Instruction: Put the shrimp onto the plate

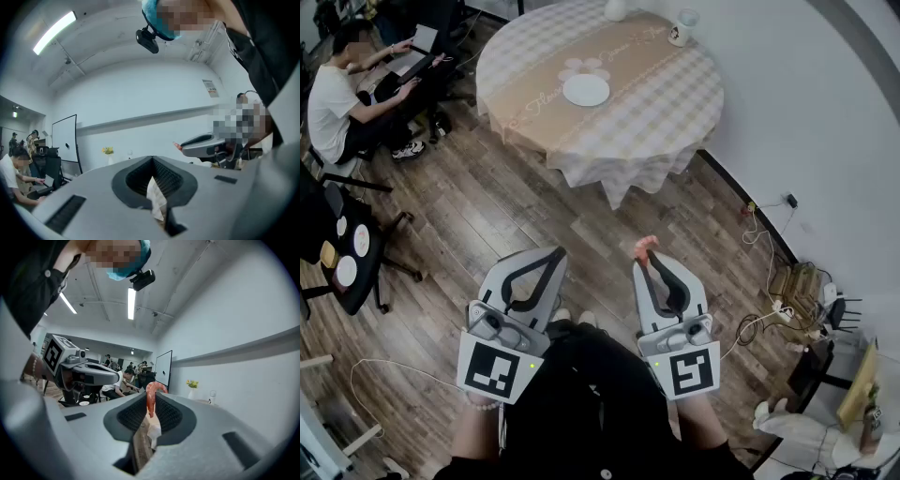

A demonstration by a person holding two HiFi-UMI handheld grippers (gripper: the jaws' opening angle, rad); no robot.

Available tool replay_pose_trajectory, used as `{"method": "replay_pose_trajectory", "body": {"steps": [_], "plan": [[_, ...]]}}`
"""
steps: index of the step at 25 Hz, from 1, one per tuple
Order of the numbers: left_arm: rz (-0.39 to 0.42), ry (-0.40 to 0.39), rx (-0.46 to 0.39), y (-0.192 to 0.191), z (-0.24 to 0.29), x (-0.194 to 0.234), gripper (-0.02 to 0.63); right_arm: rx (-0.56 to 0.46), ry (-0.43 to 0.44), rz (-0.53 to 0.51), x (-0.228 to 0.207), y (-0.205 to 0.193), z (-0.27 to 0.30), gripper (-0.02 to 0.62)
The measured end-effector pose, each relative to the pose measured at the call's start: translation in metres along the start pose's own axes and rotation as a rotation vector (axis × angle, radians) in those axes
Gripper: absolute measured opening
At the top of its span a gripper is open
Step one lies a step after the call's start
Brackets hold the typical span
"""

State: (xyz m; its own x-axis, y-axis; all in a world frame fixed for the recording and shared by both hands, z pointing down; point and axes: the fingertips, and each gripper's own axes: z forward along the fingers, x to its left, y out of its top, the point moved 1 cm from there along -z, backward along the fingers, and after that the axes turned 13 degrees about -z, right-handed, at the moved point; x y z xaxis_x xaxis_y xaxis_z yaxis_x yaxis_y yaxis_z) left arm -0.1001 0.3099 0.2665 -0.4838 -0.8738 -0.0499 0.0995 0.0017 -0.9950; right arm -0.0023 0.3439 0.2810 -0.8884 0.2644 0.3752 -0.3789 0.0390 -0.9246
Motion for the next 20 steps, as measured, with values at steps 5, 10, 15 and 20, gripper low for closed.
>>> {"method": "replay_pose_trajectory", "body": {"steps": [5, 10, 15, 20], "plan": [[0.004, -0.012, 0.010, -0.004, -0.001, -0.006, 0.000, -0.002, 0.001, -0.001, 0.001, 0.000, -0.002, 0.043], [0.004, -0.014, 0.019, -0.006, -0.004, -0.007, 0.000, -0.003, -0.006, 0.004, 0.000, 0.001, -0.002, 0.043], [0.004, -0.003, 0.017, -0.008, -0.008, -0.008, 0.000, -0.013, -0.008, 0.019, 0.002, 0.001, -0.006, 0.043], [0.009, 0.013, 0.020, -0.007, -0.011, -0.010, 0.000, -0.024, -0.006, 0.030, 0.001, 0.002, -0.011, 0.043]]}}
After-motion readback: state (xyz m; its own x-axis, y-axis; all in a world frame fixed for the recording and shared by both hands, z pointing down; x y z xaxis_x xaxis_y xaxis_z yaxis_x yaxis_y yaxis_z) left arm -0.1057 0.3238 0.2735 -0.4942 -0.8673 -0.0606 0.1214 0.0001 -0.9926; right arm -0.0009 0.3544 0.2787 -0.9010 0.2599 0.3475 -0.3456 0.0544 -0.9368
